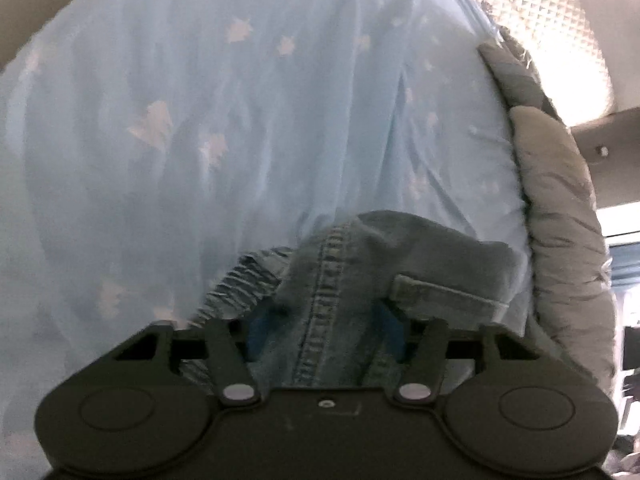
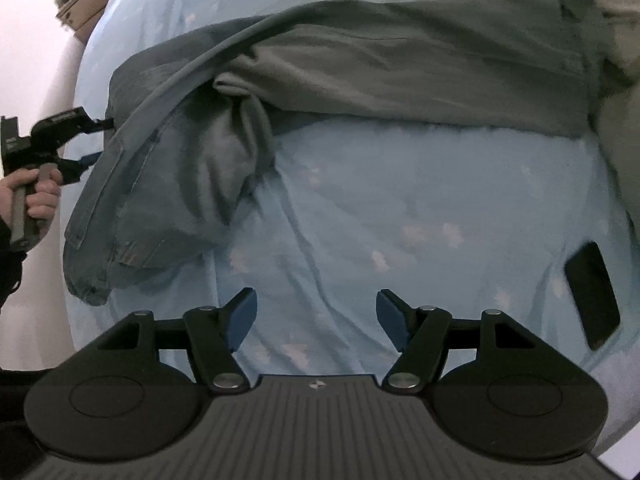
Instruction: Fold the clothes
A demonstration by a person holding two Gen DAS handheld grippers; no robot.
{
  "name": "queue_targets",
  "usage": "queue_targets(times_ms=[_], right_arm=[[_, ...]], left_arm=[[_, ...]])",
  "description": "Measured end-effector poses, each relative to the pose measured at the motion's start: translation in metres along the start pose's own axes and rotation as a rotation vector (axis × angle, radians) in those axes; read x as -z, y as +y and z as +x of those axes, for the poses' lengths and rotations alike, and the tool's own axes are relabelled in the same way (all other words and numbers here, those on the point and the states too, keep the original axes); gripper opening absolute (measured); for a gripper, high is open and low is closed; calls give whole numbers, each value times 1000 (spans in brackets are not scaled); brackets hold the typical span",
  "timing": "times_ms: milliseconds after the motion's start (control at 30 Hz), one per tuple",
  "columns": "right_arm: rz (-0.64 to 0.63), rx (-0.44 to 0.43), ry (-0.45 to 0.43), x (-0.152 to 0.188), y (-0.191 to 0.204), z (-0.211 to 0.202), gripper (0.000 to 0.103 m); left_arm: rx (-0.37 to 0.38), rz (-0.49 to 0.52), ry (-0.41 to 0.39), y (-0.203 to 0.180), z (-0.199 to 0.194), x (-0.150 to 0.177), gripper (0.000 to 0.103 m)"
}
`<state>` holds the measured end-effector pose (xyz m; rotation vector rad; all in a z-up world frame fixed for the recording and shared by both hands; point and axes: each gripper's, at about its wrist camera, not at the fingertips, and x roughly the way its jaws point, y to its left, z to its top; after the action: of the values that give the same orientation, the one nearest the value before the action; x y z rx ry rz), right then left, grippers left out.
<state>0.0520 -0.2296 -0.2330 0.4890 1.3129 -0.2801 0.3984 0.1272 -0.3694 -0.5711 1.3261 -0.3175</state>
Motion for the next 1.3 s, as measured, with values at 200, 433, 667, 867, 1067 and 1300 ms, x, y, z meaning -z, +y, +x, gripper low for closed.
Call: queue_targets(times_ms=[200, 433, 667, 867, 1067, 1300], right_arm=[[44, 8, 11, 5, -9, 3, 70], [-21, -15, 15, -1, 4, 9, 70], [-73, -50, 31, -6, 15, 21, 70], [-74, -53, 8, -6, 12, 15, 70], [-16, -32, 5, 3, -8, 9, 70], [46, -20, -7, 10, -19, 3, 70]], left_arm=[[-101, 96, -22, -22, 0, 8, 3], [-83, -34, -200, -15, -71, 15, 3], [-59, -77, -310, -11, -138, 14, 3], [-134, -70, -273, -3, -117, -9, 3], [-170, -126, -233, 19, -81, -23, 7], [-154, 21, -245, -3, -94, -19, 49]])
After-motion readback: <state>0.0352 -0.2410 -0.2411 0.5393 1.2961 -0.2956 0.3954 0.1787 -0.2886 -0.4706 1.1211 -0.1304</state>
